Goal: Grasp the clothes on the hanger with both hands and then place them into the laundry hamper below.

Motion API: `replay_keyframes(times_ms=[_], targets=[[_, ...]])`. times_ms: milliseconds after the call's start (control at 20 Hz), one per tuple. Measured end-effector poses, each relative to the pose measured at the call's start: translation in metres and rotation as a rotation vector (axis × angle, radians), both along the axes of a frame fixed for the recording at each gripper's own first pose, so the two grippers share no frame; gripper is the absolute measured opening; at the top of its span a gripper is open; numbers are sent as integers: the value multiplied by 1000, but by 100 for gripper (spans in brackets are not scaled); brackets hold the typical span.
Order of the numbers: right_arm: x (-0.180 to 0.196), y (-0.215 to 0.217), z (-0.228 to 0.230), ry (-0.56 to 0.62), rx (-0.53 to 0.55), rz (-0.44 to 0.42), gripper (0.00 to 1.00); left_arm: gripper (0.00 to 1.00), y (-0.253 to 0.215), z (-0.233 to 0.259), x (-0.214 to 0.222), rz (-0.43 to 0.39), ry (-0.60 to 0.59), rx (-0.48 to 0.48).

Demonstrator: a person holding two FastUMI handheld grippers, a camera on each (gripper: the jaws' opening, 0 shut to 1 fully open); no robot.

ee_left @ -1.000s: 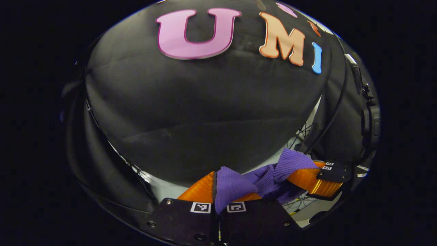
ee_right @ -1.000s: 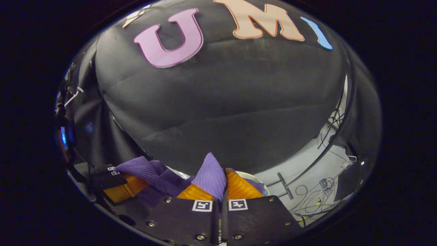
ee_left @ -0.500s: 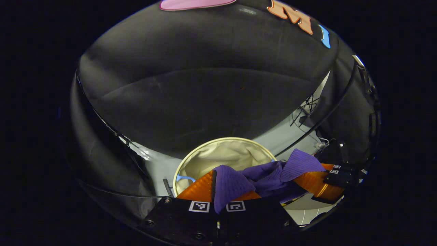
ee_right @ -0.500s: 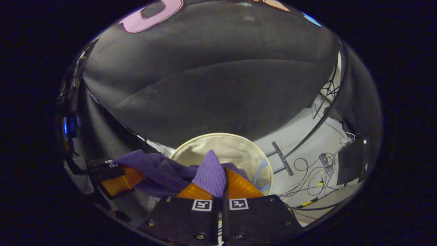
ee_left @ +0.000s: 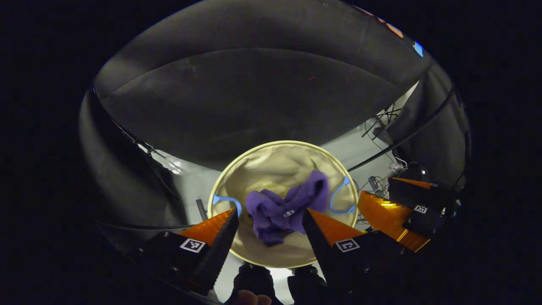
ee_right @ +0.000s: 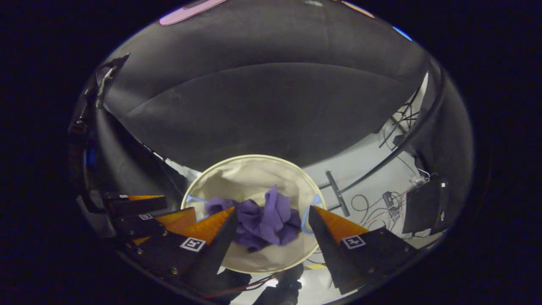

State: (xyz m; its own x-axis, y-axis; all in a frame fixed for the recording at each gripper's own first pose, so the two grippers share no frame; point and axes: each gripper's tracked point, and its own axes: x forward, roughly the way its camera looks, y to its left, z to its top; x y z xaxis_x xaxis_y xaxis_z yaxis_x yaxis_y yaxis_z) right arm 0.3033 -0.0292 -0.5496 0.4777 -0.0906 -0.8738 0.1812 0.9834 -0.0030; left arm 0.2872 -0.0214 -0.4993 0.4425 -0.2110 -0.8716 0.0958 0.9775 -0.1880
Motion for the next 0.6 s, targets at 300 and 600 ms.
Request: replay_keyframes(times_ms=[300,600], targets=[[-11,9,58,-20,-28,-74,97,98,24,30,-4,-63,-20,2],[-29,17,96,-59,-42,-133,100,98,47,60,-7,-100,-65,21]])
